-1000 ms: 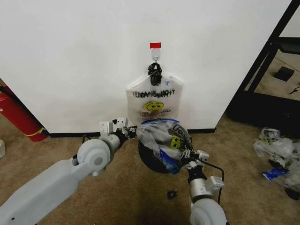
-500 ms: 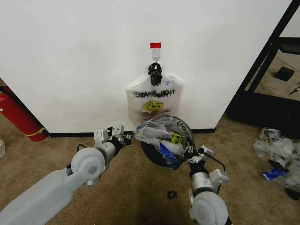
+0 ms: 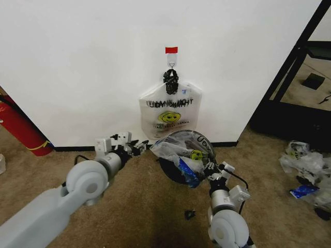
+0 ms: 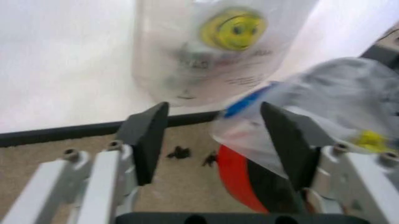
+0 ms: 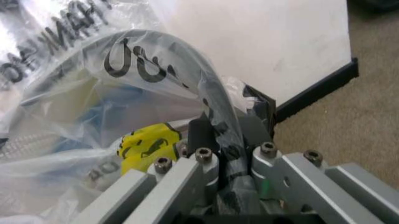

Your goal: Pick up the garbage bag from the wall and place it over the trash bin.

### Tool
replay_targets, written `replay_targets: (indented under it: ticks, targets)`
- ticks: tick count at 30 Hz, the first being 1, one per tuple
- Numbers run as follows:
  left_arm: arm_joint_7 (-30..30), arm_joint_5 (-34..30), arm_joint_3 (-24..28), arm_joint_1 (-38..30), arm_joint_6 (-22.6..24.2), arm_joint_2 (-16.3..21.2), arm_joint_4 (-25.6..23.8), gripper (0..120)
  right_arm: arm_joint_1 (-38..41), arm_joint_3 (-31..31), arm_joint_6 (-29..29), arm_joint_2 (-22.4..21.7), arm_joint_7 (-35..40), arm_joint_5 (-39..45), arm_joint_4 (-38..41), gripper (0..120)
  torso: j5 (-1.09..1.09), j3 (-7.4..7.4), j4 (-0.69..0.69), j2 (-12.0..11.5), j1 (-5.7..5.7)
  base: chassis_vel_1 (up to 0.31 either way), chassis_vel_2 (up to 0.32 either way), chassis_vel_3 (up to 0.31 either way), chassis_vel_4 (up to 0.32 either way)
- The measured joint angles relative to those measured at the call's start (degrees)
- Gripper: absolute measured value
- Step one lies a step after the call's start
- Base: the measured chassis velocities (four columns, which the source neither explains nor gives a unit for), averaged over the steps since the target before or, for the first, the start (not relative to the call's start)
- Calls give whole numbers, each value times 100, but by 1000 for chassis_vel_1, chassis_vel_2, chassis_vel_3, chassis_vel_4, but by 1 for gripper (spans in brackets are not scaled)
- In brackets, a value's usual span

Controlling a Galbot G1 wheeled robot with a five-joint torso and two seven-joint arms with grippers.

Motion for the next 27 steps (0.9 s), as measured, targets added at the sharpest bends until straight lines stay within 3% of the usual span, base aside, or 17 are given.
replay_targets:
  ticks: [3, 9, 27]
  targets:
    - [-112, 33, 75, 141, -29, -119, -269, 74, 31, -6, 30, 56, 37, -79, -42, 1, -2, 0, 0, 0, 0, 0, 0, 0, 0]
    - [-266, -29, 810, 125, -40, -491, -569, 97, 22, -44, 92, 138, 68, -460, -109, 1, -1, 0, -2, 0, 0, 0, 0, 0, 0]
    - [-237, -331, 1442, -211, -13, -877, -152, 94, -80, -55, 74, 190, 56, -707, -68, 1, -1, 0, -1, 0, 0, 0, 0, 0, 0]
